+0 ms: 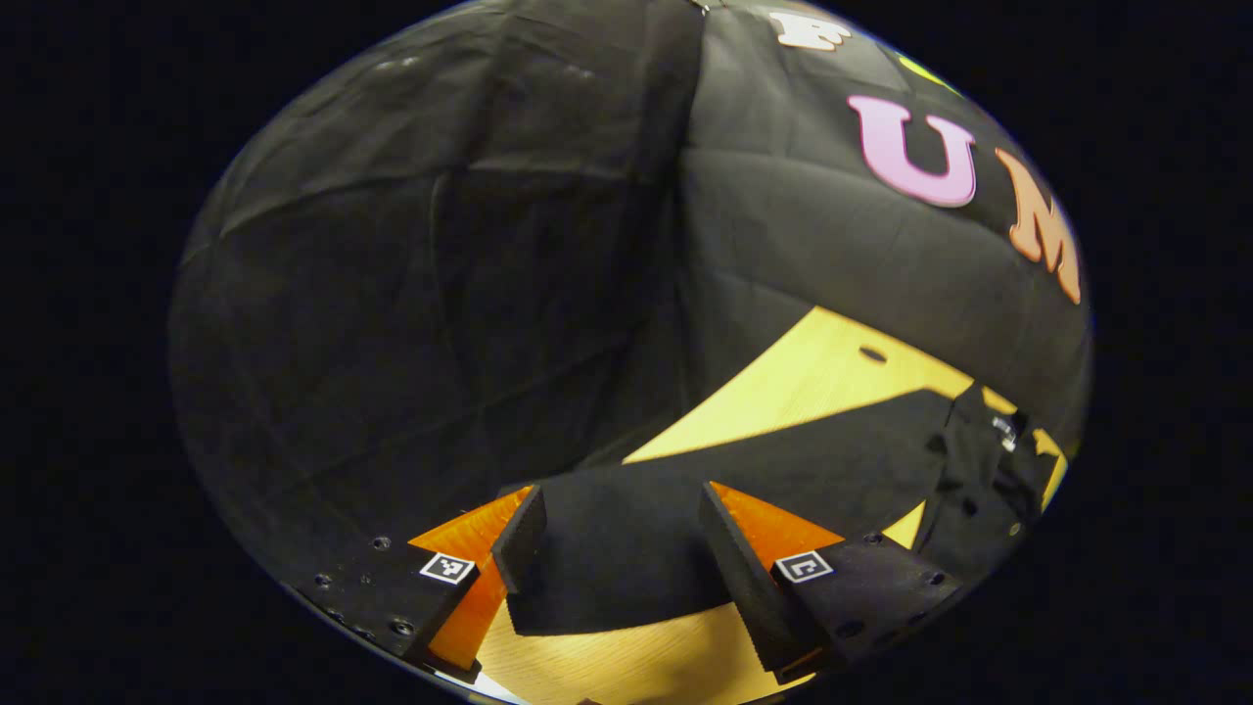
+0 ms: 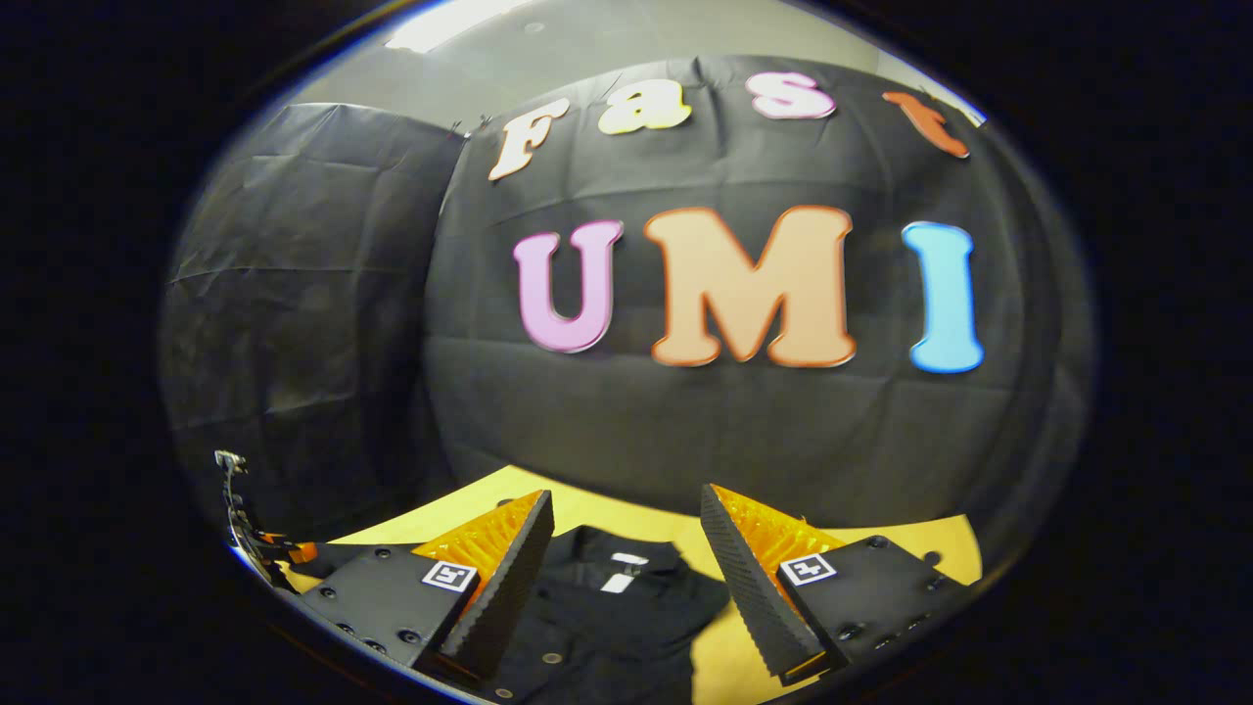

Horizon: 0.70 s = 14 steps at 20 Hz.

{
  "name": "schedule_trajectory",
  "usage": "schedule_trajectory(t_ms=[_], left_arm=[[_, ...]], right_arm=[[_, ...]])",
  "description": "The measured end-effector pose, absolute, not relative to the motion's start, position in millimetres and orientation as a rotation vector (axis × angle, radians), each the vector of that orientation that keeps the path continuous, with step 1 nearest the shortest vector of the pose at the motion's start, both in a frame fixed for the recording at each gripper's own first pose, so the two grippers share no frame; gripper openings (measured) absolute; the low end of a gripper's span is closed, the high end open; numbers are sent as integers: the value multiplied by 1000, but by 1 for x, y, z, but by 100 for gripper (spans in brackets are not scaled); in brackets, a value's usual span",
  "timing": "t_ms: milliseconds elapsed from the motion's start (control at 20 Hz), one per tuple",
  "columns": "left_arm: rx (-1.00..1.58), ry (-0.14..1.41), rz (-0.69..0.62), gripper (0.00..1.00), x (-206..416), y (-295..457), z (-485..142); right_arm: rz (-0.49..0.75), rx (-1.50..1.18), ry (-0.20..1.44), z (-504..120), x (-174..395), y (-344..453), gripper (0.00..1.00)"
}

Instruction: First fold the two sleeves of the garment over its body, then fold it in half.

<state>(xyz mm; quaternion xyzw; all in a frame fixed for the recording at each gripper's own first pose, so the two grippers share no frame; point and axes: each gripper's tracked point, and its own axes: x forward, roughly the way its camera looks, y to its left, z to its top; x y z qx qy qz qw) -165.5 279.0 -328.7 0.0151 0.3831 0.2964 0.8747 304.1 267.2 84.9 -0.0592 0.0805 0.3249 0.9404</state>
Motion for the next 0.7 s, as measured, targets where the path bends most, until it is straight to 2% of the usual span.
schedule_trajectory(t_ms=[100,150,250,300,500,700], left_arm=[[46,861,641,95,-178,280,-347],[113,803,619,97,-170,285,-341],[150,835,608,94,-175,283,-344],[153,820,601,96,-172,282,-343],[99,822,572,90,-166,276,-339],[98,827,533,65,-156,269,-317]], right_arm=[[583,-134,134,98,305,227,94],[542,-146,131,101,306,209,94],[478,-149,132,102,307,182,94],[454,-139,133,105,306,173,95],[407,-93,158,100,294,149,96],[380,-102,161,98,286,133,96]])
